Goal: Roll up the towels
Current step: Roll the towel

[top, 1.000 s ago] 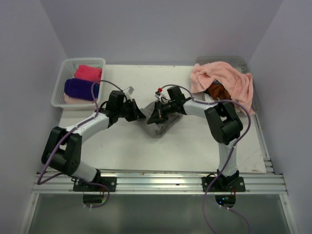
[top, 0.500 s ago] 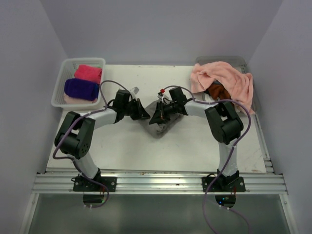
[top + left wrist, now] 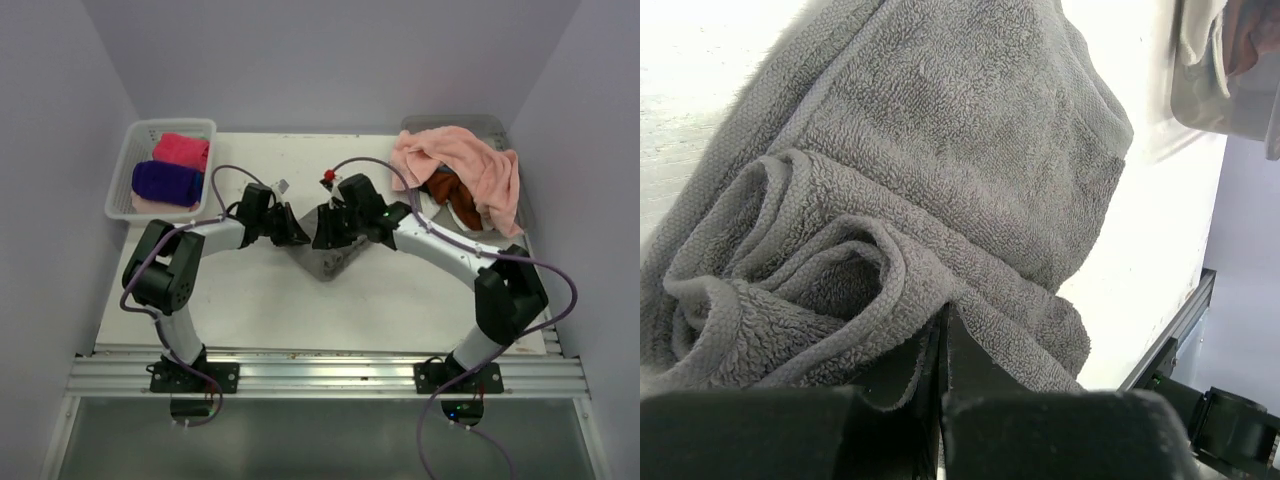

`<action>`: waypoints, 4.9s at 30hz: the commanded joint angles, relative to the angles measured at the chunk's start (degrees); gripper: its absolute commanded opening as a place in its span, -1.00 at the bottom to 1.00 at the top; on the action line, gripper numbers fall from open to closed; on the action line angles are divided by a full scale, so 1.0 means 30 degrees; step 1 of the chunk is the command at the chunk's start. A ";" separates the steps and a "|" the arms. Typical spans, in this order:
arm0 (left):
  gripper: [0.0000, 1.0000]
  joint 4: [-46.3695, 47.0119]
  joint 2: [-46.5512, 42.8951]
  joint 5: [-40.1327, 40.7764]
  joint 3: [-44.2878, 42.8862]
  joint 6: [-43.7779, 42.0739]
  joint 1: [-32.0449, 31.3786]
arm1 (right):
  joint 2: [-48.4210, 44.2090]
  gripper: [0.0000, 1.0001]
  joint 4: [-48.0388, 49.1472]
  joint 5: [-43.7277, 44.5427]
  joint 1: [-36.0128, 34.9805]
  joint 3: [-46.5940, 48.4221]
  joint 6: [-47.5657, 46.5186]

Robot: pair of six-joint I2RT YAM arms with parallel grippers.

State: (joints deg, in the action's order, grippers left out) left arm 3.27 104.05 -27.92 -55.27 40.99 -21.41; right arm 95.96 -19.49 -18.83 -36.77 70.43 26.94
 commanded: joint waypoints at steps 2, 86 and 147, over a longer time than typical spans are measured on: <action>-1.00 -0.1060 0.1058 0.1456 -0.0094 -0.0539 0.0017 | -0.0993 -0.53 -0.1298 0.5423 -0.3295 0.0163 -0.2239; 0.68 0.4830 -0.1668 0.6876 0.4040 0.8337 -0.0129 | 0.5513 -0.94 -0.0887 0.2058 0.0950 0.0165 -0.0073; 0.20 -0.6453 -0.4269 0.2366 0.0578 0.4266 0.2183 | 0.2379 -0.96 0.5295 1.2850 -0.7138 -0.1857 -0.9686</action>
State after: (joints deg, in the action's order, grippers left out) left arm -17.47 95.31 -16.95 -55.13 55.29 -17.34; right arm 106.67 -3.95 25.19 -60.97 65.89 -7.09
